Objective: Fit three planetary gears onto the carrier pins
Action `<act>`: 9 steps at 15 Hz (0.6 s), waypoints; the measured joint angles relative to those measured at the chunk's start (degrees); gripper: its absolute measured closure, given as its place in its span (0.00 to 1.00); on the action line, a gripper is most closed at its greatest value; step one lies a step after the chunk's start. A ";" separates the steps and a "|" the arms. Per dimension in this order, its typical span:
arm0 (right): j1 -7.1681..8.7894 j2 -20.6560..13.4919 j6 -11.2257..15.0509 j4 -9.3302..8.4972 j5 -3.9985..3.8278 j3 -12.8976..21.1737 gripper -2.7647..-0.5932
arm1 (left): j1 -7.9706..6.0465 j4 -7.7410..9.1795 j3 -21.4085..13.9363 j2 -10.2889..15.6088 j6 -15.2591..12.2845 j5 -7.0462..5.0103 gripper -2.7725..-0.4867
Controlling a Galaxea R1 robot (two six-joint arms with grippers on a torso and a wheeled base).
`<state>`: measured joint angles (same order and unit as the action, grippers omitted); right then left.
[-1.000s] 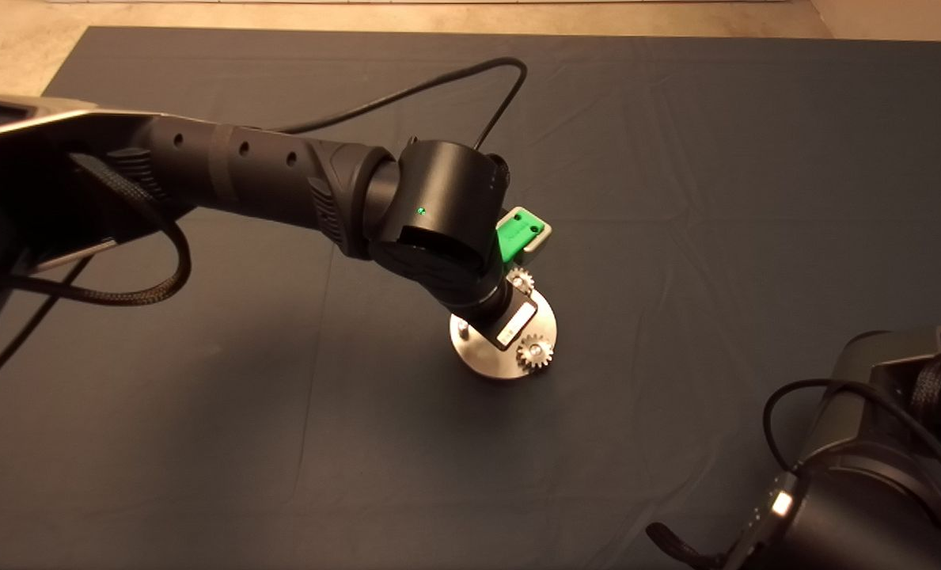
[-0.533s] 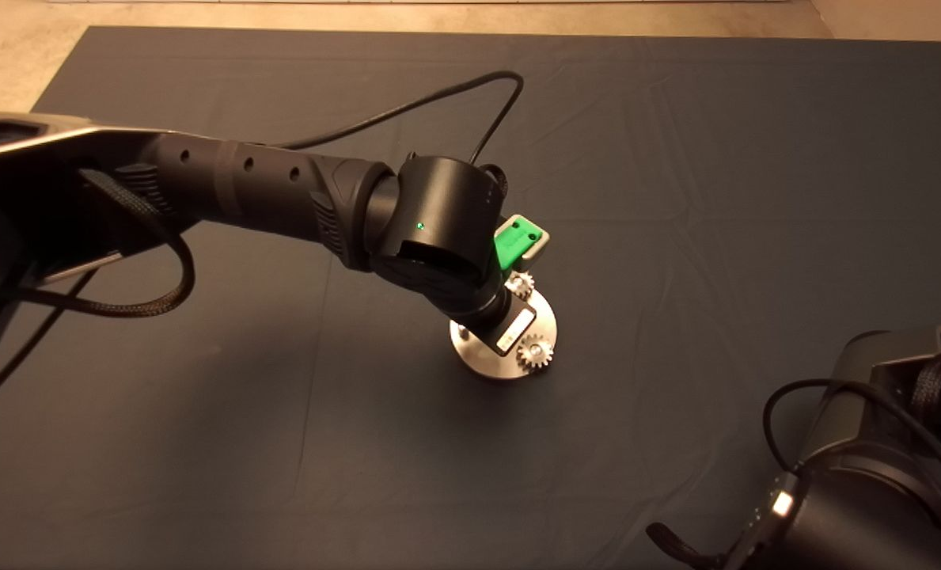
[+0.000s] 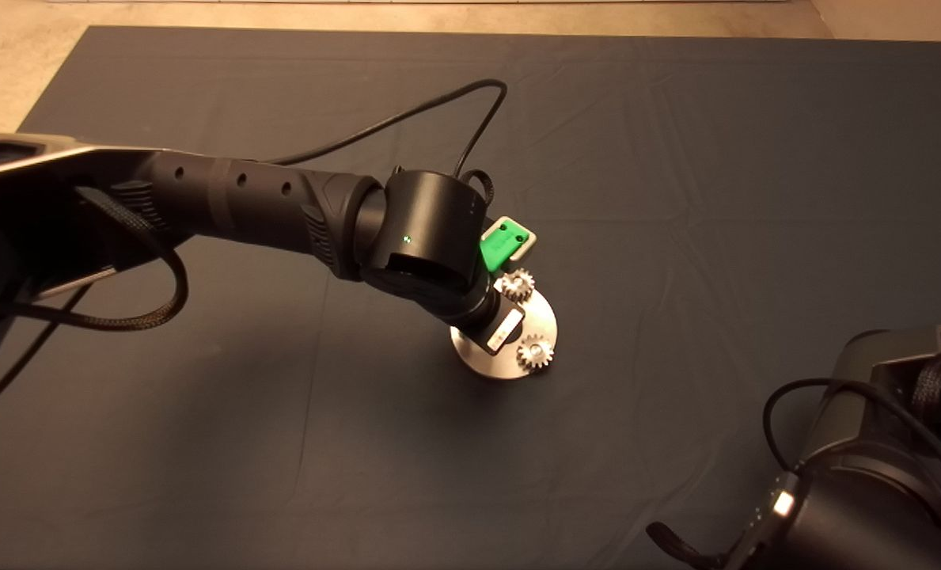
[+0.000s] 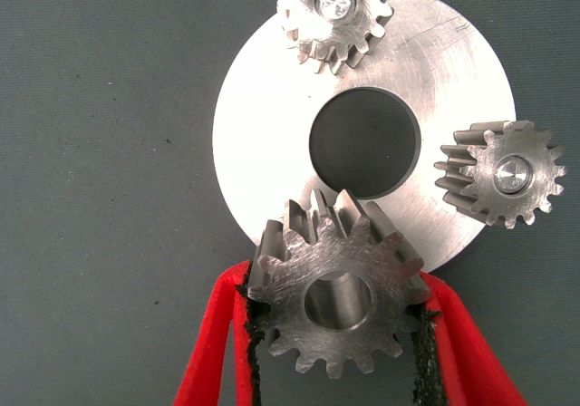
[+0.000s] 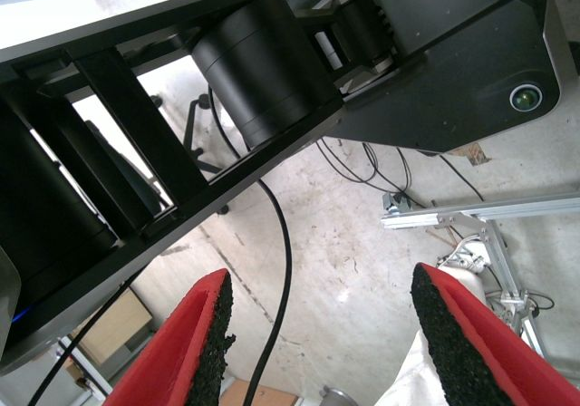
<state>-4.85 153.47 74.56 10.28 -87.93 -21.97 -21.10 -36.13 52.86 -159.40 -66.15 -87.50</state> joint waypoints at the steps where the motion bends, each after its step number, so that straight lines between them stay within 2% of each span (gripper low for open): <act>1: -0.02 0.00 0.00 0.00 -0.01 0.09 0.61 | 0.00 -0.09 0.00 0.17 0.49 -0.01 0.90; 5: 0.00 0.00 0.00 0.00 0.01 0.30 0.61 | 0.07 -0.22 0.00 0.55 0.83 -0.01 0.90; 6: 0.00 0.00 0.00 0.01 0.00 0.36 0.61 | 0.56 -0.66 0.00 0.52 0.83 -0.01 0.90; 9: 0.00 0.00 0.02 0.00 -0.02 0.48 0.61 | 3.17 -1.49 0.00 0.55 0.83 0.00 0.90</act>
<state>-4.85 153.47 74.58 10.28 -87.96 -21.49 -17.93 -37.62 52.86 -158.86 -65.32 -87.50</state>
